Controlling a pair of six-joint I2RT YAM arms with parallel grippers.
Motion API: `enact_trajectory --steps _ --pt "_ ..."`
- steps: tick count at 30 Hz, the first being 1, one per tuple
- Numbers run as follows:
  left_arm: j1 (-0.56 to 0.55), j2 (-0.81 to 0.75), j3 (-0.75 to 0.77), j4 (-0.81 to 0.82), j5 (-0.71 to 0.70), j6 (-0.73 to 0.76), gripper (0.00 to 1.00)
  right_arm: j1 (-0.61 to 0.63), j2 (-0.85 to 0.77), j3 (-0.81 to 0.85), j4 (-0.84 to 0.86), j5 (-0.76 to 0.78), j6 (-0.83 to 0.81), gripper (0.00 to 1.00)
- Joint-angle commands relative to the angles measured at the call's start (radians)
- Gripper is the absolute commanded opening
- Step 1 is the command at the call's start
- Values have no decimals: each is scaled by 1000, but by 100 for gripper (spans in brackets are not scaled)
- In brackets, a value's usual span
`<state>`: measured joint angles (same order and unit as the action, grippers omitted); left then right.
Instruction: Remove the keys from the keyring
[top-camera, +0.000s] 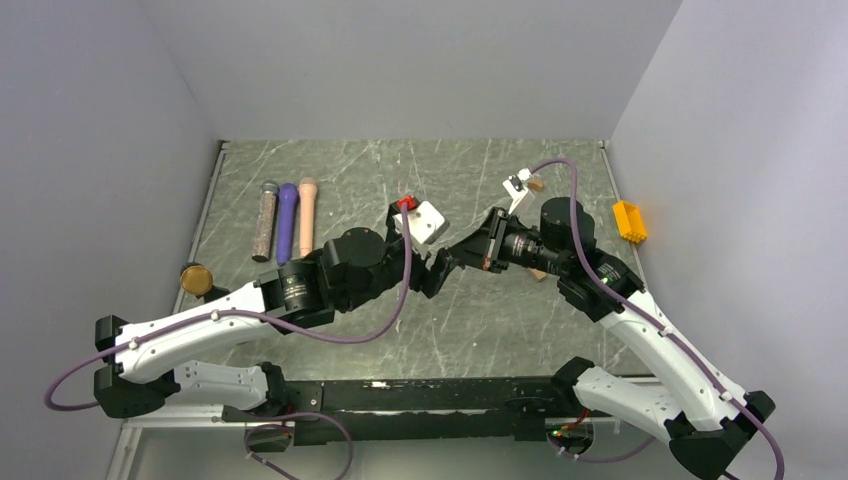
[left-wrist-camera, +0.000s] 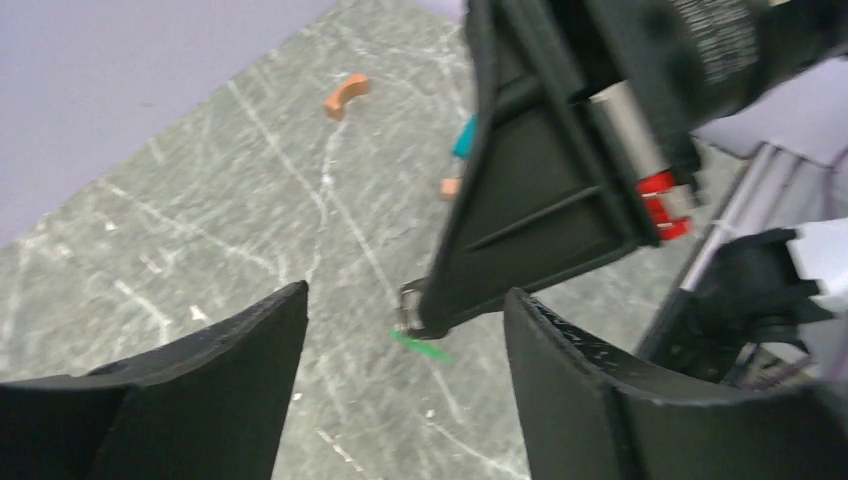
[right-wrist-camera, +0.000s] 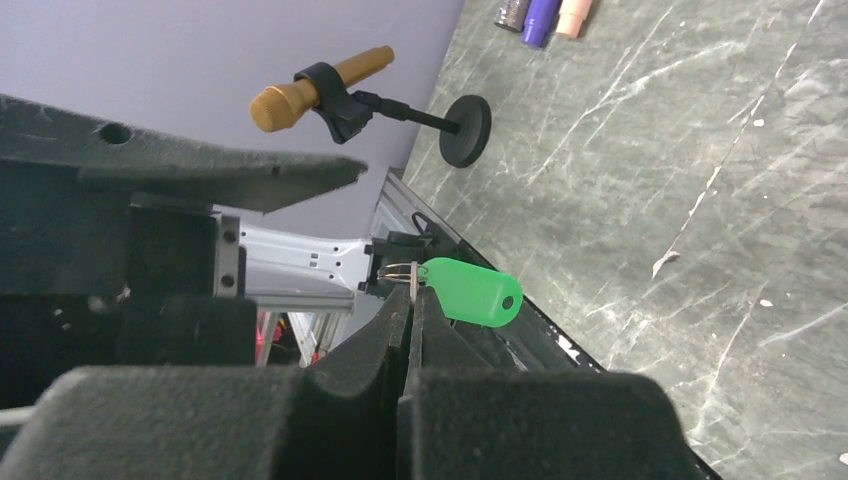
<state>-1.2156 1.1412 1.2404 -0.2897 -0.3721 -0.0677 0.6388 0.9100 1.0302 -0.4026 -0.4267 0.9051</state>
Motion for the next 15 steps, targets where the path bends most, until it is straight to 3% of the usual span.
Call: enact_trajectory --steps 1,7,15 --pt "-30 0 63 -17 90 0 81 6 -8 19 34 -4 -15 0" --pt "-30 -54 99 -100 184 -9 87 7 1 54 -6 -6 -53 0" --pt "38 -57 324 -378 411 -58 88 6 17 104 -14 -72 -132 0"
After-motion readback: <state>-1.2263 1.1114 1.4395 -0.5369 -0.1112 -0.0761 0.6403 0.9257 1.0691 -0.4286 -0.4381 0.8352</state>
